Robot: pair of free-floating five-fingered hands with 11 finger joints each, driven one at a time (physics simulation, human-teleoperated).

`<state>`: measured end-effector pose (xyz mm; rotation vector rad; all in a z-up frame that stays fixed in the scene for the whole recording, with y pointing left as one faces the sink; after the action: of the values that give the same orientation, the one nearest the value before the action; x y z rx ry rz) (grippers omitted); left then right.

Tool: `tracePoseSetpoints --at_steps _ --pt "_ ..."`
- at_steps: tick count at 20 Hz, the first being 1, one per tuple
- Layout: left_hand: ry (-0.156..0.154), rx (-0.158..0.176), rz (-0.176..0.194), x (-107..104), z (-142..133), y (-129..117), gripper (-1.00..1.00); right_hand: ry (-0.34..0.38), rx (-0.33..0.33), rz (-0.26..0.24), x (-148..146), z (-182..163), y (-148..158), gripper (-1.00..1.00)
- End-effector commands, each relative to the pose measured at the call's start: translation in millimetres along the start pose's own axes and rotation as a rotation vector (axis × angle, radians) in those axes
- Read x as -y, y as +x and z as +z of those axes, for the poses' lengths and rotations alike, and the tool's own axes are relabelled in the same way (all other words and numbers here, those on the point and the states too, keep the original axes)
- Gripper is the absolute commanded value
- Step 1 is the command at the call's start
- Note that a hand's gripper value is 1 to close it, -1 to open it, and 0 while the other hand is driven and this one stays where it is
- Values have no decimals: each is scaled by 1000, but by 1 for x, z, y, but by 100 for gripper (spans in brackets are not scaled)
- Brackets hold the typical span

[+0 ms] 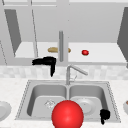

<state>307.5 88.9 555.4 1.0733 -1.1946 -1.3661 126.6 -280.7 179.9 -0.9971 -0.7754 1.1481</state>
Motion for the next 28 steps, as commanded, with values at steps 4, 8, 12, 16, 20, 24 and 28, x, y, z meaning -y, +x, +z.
tracePoseSetpoints --at_steps 4,8,12,16,20,24,28 --pt "2 166 -17 36 -5 0 -100 0 0 0 0 0 0 0" --pt "3 222 -18 58 -7 1 -100 0 0 0 0 0 0 0" --pt "4 278 -19 80 -10 1 -100 0 0 0 0 0 0 0" --pt "5 334 -20 103 -13 1 -100 0 0 0 0 0 0 0" --pt "6 390 -20 122 -16 1 -100 0 0 0 0 0 0 0" --pt "5 446 -27 140 -18 2 -100 0 0 0 0 0 0 0" --pt "7 500 -28 154 -20 2 -100 0 0 0 0 0 0 0"
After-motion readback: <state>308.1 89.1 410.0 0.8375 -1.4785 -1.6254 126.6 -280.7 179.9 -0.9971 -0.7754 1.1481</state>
